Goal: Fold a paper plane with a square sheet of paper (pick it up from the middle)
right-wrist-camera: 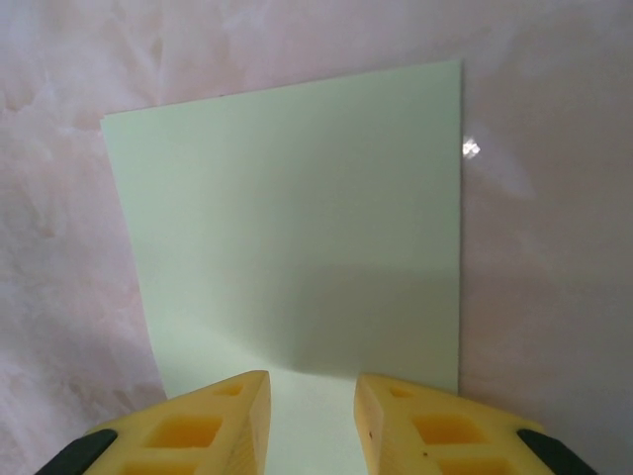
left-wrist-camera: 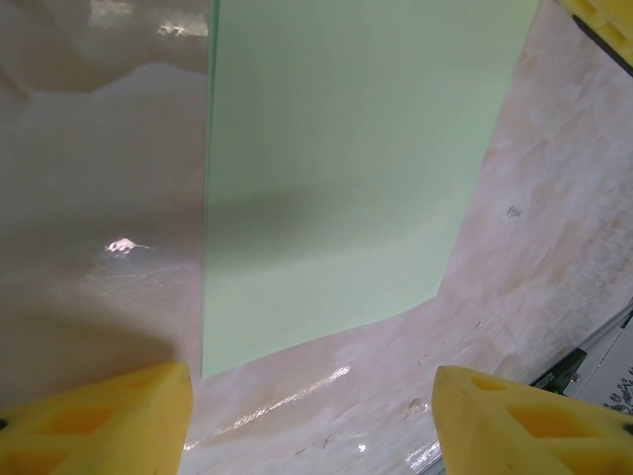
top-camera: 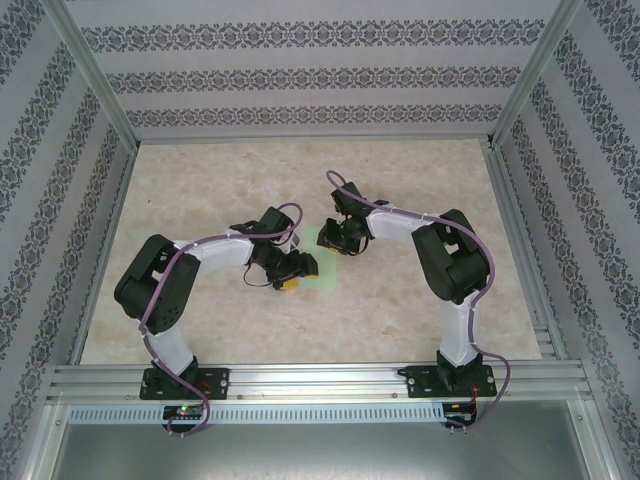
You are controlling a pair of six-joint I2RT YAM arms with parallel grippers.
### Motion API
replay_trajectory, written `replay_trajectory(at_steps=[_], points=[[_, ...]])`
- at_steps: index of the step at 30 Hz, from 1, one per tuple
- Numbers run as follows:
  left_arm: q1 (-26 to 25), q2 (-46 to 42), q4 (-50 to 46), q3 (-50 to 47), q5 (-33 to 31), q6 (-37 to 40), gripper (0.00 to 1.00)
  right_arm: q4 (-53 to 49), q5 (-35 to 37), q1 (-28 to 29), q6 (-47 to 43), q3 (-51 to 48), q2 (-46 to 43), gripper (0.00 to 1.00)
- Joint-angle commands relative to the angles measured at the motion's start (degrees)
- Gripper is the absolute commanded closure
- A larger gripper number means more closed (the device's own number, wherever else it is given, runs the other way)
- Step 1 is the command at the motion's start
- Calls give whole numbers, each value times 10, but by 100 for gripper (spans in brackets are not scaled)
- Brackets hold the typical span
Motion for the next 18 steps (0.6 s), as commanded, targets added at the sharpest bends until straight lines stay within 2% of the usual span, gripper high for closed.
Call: replay_trajectory(at_steps=[1,18], points=[[-10,7,9,16,-5,-10,34,-14,36,-12,10,-28,20,69],[-25,29,-6,40,-16,-6,30,-2,30,-20,13,-47,24,69]])
